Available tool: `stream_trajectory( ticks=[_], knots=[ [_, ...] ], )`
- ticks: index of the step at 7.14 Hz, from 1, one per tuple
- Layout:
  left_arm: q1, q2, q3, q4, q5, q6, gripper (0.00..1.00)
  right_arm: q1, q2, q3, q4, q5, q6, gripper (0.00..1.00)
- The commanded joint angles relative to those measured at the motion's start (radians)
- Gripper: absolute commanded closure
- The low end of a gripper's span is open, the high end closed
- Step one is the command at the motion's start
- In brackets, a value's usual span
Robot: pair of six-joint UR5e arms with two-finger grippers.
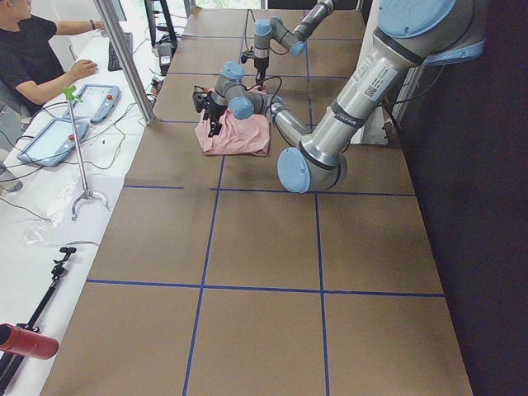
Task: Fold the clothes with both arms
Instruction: 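Move the right gripper to the folded bundle's corner nearest the robot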
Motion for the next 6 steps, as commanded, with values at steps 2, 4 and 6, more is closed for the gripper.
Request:
stream_trajectory(
  ticks=[2,4,6],
  knots=[
    [0.0,0.0,-0.006,0.0,-0.001,-0.001,0.0,-0.048,-0.085,0.185,-0.081,0.008,-0.002,1.0],
    [0.0,0.033,-0.038,-0.002,0.001,0.0,0.0,-0.206,-0.201,0.353,-0.082,0.0,0.07,1.0],
    [0.0,0.052,-0.053,-0.003,0.001,0.0,0.0,-0.432,-0.208,0.429,-0.082,-0.064,0.235,1.0]
  ],
)
